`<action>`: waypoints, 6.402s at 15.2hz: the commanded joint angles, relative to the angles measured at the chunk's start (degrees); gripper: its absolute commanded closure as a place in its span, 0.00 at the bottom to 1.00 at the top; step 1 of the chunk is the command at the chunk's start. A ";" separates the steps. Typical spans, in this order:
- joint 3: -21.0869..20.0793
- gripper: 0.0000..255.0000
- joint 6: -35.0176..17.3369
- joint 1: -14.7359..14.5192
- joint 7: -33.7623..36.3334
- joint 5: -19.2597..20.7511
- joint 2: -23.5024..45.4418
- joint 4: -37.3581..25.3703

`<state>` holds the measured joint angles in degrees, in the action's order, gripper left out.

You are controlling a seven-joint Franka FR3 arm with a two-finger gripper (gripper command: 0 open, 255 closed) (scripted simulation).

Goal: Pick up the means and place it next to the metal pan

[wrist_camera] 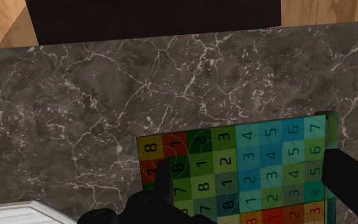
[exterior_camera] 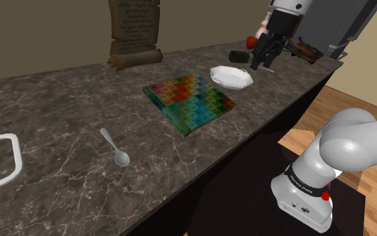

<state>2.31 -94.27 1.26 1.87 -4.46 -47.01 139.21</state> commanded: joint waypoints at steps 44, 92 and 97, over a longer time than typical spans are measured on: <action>-24.49 0.00 -21.80 -20.22 39.47 3.91 78.64 -52.47; -25.40 1.00 -13.75 -16.88 37.67 0.81 68.97 -50.95; -24.71 1.00 -16.38 -11.61 31.12 -3.22 59.23 -38.15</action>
<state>-22.63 -110.10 -11.37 34.47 -6.94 13.94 98.68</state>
